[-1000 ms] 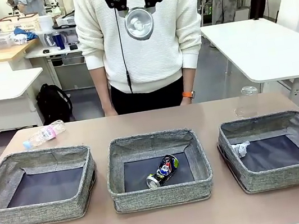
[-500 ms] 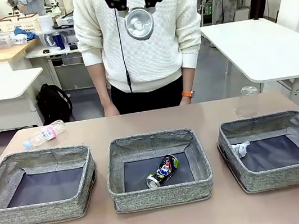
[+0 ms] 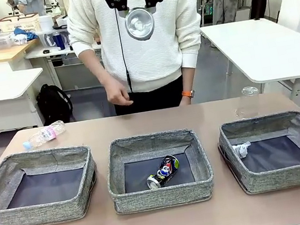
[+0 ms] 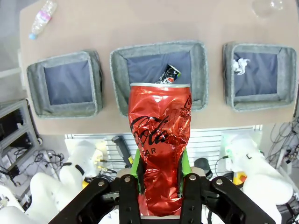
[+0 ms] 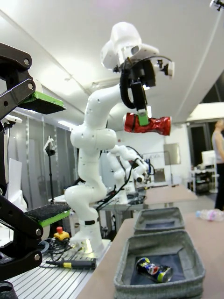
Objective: Sort the waste into the appropriate baskets.
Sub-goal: Place the picked waste into the Fabric basket indicated by the person.
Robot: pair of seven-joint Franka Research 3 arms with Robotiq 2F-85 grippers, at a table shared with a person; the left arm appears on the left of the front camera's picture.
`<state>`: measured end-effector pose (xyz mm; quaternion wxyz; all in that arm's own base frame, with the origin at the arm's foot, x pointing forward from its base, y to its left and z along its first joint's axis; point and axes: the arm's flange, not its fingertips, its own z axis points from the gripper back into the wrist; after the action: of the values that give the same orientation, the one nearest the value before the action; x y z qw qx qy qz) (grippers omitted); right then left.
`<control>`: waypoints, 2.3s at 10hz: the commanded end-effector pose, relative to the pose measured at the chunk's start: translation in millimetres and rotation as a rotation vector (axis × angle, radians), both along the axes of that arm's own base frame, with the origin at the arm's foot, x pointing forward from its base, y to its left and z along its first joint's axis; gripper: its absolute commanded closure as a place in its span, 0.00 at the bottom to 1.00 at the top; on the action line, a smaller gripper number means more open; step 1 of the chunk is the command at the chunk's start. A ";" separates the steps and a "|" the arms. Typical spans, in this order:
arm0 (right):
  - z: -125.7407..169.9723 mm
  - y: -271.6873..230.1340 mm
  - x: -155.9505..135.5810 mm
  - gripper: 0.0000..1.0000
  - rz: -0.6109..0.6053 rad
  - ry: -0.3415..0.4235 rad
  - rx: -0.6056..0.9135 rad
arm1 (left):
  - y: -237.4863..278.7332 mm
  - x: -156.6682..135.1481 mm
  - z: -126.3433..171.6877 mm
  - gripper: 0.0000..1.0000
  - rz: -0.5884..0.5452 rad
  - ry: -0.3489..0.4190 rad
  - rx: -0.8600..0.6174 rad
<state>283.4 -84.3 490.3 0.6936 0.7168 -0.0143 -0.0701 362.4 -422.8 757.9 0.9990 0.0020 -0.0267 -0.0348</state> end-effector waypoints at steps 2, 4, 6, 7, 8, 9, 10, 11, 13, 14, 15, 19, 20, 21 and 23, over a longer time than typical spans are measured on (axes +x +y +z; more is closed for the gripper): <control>1.8 0.4 0.7 0.00 0.001 -0.021 0.015 | 2.8 -1.4 2.6 0.66 0.000 0.013 -0.012; 1.8 0.4 0.7 0.00 0.001 -0.021 0.015 | 2.8 -1.4 2.6 0.66 0.000 0.013 -0.012; 1.8 0.4 0.7 0.00 0.001 -0.021 0.015 | 2.8 -1.4 2.6 0.66 0.000 0.013 -0.012; 1.8 0.4 0.7 0.00 0.001 -0.021 0.015 | 2.8 -1.4 2.6 0.66 0.000 0.013 -0.012; 1.8 0.4 0.7 0.00 0.001 -0.021 0.015 | 2.8 -1.4 2.6 0.66 0.000 0.013 -0.012; 1.8 0.4 0.7 0.00 0.001 -0.021 0.015 | 2.8 -1.4 2.6 0.66 0.000 0.013 -0.012; 1.8 0.4 0.7 0.00 0.001 -0.021 0.015 | 2.8 -1.4 2.6 0.66 0.000 0.013 -0.012; 1.8 0.4 0.7 0.00 0.001 -0.021 0.015 | 2.8 -1.4 2.6 0.66 0.000 0.013 -0.012; 1.8 0.4 0.7 0.00 0.001 -0.021 0.015 | 8.6 -17.0 -35.3 0.66 -0.042 -0.052 0.016; 1.8 0.4 0.7 0.00 0.001 -0.021 0.015 | 19.4 -33.5 -71.9 0.66 -0.052 -0.105 0.014; 1.8 0.4 0.7 0.00 0.001 -0.021 0.015 | 35.2 -54.7 -111.0 0.66 -0.038 -0.160 0.015; 1.8 0.4 0.7 0.00 0.001 -0.021 0.015 | 88.3 -72.5 -217.4 0.66 0.018 -0.214 -0.003; 1.8 0.4 0.7 0.00 0.001 -0.021 0.015 | 102.5 -64.8 -236.0 0.66 -0.001 -0.244 -0.040; 1.8 0.4 0.7 0.00 0.001 -0.021 0.015 | 116.3 -50.7 -253.1 0.66 -0.001 -0.268 -0.078; 1.8 0.4 0.7 0.00 0.001 -0.021 0.015 | 129.6 -21.8 -292.5 0.66 0.038 -0.193 -0.127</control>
<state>283.4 -84.3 490.3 0.6934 0.7170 -0.0142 -0.0700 334.4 -293.7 473.2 0.9894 -0.0335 -0.1412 -0.0055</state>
